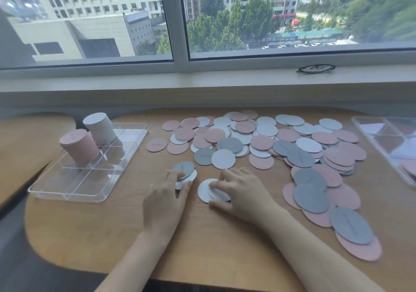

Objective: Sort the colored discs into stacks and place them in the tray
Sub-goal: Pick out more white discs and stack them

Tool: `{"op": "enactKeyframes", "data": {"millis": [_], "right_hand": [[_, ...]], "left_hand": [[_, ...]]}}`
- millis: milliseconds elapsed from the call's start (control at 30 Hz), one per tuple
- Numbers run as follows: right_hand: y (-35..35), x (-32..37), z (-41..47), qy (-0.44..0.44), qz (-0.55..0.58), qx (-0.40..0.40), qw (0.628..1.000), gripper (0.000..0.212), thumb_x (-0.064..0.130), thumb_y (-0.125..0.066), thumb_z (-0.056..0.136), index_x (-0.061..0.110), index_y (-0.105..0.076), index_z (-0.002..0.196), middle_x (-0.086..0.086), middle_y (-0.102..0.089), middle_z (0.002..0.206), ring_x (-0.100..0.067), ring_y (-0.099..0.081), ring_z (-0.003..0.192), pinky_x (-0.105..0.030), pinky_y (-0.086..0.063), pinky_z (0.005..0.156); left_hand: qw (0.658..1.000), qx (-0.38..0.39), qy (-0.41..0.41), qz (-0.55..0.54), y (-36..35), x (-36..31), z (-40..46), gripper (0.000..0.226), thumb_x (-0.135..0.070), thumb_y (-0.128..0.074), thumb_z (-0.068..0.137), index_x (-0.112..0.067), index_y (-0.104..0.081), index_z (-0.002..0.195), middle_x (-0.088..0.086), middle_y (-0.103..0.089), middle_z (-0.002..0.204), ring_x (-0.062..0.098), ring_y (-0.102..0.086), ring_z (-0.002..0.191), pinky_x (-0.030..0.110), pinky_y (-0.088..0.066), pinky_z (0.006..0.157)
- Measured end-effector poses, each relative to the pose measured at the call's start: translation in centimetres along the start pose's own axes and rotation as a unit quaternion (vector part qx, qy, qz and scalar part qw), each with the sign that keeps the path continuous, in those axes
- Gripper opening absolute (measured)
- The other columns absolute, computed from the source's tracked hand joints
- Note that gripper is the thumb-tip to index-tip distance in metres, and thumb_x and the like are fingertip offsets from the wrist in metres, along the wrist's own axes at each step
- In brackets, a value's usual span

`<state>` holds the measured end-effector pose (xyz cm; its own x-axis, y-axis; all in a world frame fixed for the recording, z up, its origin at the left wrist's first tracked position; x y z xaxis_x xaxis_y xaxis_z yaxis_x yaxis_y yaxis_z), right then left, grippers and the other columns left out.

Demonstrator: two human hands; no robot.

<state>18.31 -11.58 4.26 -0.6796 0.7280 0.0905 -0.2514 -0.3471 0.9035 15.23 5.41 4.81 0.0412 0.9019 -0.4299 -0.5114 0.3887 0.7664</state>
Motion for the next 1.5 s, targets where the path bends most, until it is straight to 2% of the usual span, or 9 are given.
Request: {"op": "enactKeyframes", "data": {"millis": [233, 333, 433, 700, 867, 1000, 1100, 1200, 1500], "right_hand": [[2.8, -0.6, -0.2, -0.046, 0.037, -0.134, 0.989, 0.02, 0.021, -0.05, 0.087, 0.016, -0.056, 0.069, 0.005, -0.052, 0.057, -0.022, -0.043, 0.051, -0.03, -0.038, 0.053], [2.7, -3.3, -1.0, -0.154, 0.15, -0.127, 0.968, 0.021, 0.028, -0.045, 0.089, 0.016, -0.06, 0.079, 0.005, -0.057, 0.066, -0.019, -0.049, 0.061, -0.034, -0.04, 0.056], [2.4, -4.6, -1.2, -0.184, 0.286, -0.127, 0.932, 0.018, 0.017, -0.047, 0.091, 0.012, -0.062, 0.083, 0.005, -0.057, 0.079, -0.01, -0.052, 0.076, -0.022, -0.041, 0.067], [2.4, -3.9, -0.9, -0.169, 0.318, -0.103, 0.927, 0.018, 0.003, -0.06, 0.091, 0.013, -0.072, 0.099, 0.021, -0.062, 0.078, 0.004, -0.056, 0.071, -0.008, -0.038, 0.064], [2.0, -3.0, -0.6, -0.137, 0.331, -0.093, 0.929, 0.022, 0.004, -0.059, 0.091, 0.019, -0.07, 0.102, 0.012, -0.07, 0.085, -0.01, -0.063, 0.075, -0.025, -0.051, 0.067], [2.0, -2.5, -0.7, -0.131, 0.32, -0.075, 0.935, 0.023, 0.006, -0.055, 0.094, 0.021, -0.068, 0.106, 0.009, -0.068, 0.081, -0.013, -0.06, 0.069, -0.027, -0.049, 0.064], [2.1, -2.5, -0.7, -0.131, 0.3, -0.071, 0.942, 0.022, 0.007, -0.058, 0.093, 0.02, -0.066, 0.108, 0.013, -0.057, 0.067, -0.006, -0.052, 0.058, -0.013, -0.036, 0.056], [2.2, -2.6, -0.7, -0.135, 0.284, -0.059, 0.947, 0.021, 0.009, -0.059, 0.092, 0.018, -0.066, 0.11, 0.016, -0.049, 0.062, -0.002, -0.051, 0.056, -0.009, -0.03, 0.055], [1.9, -3.2, -0.8, -0.158, 0.306, -0.053, 0.938, 0.02, 0.01, -0.06, 0.094, 0.018, -0.065, 0.111, 0.017, -0.057, 0.069, -0.002, -0.053, 0.061, -0.011, -0.035, 0.061]], "left_hand": [[0.998, -0.047, 0.038, 0.0, 1.8, 0.7, 0.1, 0.024, -0.043, -0.048, 0.099, -0.026, -0.064, 0.092, -0.011, -0.067, 0.082, 0.029, -0.064, 0.067, 0.033, -0.042, 0.053], [0.994, -0.049, 0.053, -0.084, 1.9, 1.0, 0.2, 0.017, -0.034, -0.055, 0.1, -0.024, -0.066, 0.092, -0.014, -0.066, 0.082, 0.016, -0.061, 0.067, 0.028, -0.037, 0.055], [0.987, -0.019, 0.02, -0.159, 1.3, 0.5, 0.4, 0.016, -0.033, -0.055, 0.099, -0.025, -0.065, 0.089, -0.015, -0.063, 0.075, 0.0, -0.055, 0.069, 0.01, -0.036, 0.06], [0.977, 0.065, -0.034, -0.202, -0.6, -1.4, 0.4, 0.002, -0.025, -0.065, 0.094, -0.027, -0.066, 0.093, -0.019, -0.065, 0.074, 0.004, -0.064, 0.073, 0.01, -0.044, 0.066], [0.97, 0.136, -0.086, -0.18, -2.3, -2.8, -0.3, 0.028, -0.024, -0.075, 0.087, -0.031, -0.065, 0.112, -0.018, -0.065, 0.085, 0.007, -0.06, 0.076, 0.018, -0.046, 0.066], [0.97, 0.15, -0.127, -0.144, -2.0, -3.7, -0.7, 0.039, -0.046, -0.067, 0.088, -0.039, -0.054, 0.124, -0.024, -0.057, 0.092, 0.005, -0.058, 0.077, 0.023, -0.049, 0.069], [0.959, 0.214, -0.141, -0.125, -2.8, -4.0, -1.3, 0.087, -0.068, -0.07, 0.069, -0.045, -0.034, 0.145, -0.028, -0.047, 0.102, -0.001, -0.052, 0.091, 0.01, -0.039, 0.076], [0.95, 0.262, -0.134, -0.105, -4.1, -3.7, -1.6, 0.12, -0.073, -0.074, 0.055, -0.049, -0.01, 0.154, -0.026, -0.046, 0.105, -0.005, -0.046, 0.101, 0.012, -0.037, 0.088], [0.95, 0.252, -0.087, -0.161, -4.4, -2.8, -1.1, 0.112, -0.059, -0.08, 0.059, -0.049, -0.019, 0.153, -0.025, -0.054, 0.107, 0.001, -0.052, 0.1, 0.017, -0.041, 0.087]]}}
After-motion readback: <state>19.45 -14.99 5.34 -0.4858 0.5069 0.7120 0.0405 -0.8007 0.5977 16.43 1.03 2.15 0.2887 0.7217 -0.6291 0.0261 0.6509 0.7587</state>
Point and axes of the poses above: each hand's wrist, its own z-axis towards the middle knuckle, its own y-axis out of the back of the hand, x = y × z, the point moved 10 cm from there along z, towards the middle knuckle
